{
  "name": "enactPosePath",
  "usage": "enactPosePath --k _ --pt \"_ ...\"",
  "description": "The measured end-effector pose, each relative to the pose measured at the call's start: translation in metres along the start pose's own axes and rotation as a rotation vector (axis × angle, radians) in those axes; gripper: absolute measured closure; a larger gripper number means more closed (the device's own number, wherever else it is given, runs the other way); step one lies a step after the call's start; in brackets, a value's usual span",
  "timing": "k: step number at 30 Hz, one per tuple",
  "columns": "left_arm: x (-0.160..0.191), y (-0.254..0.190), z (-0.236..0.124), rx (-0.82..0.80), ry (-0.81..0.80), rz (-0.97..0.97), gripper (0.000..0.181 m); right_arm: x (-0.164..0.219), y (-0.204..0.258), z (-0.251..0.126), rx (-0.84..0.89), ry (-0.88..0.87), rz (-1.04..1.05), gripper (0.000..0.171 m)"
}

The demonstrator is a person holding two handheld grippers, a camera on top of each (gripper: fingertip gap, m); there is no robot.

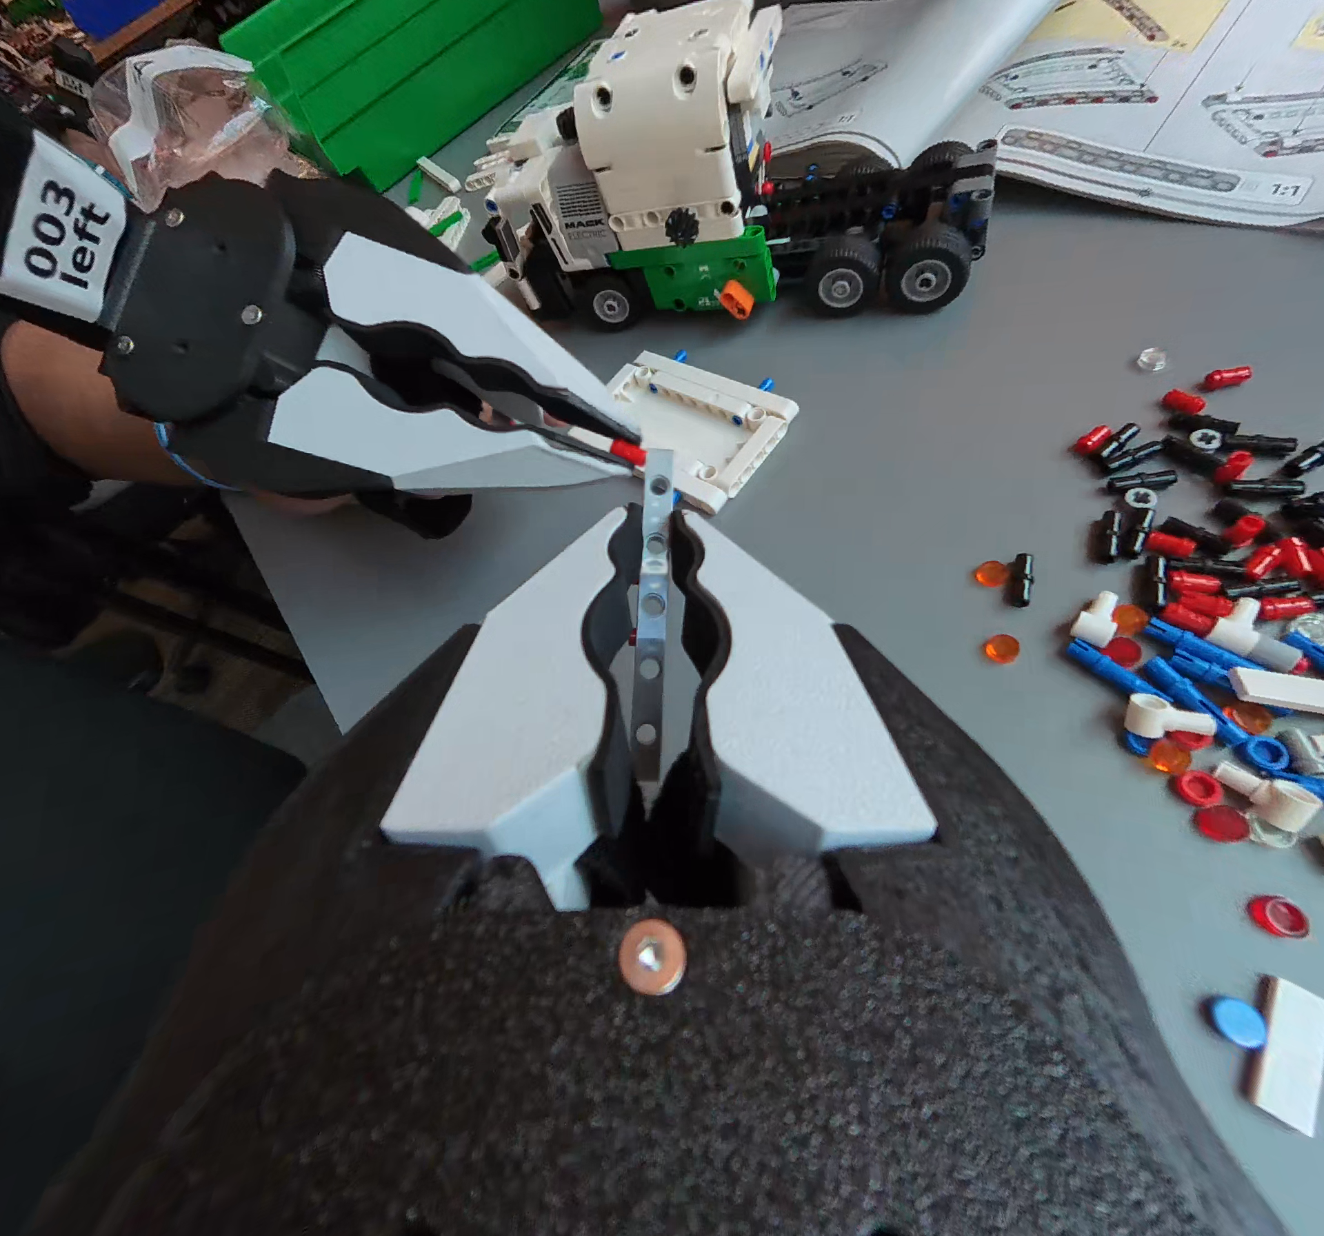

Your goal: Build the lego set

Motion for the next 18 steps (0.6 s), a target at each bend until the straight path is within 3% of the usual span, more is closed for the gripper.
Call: enactPosePath --k 1,18 --pt "0.0004 -0.0004 0.0002 0.002 0.002 0.005 0.179 -0.0004 0.0007 0.0012 0.006 -0.003 0.004 0.165" --pt "0.0028 -0.0019 0.0019 -0.077 0.055 0.082 0.178 0.0014 -0.0006 0.0018 0.019 -0.019 0.059 0.165"
Point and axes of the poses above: each gripper's, where its closed fingertips meet, z out along the fingers, x out of its underside, y = z × x across the jaws, the point moved 8 cm from there along -z, back along the fingers, and after that the axes turned 6 degrees about -z, right-handed, at the moved point
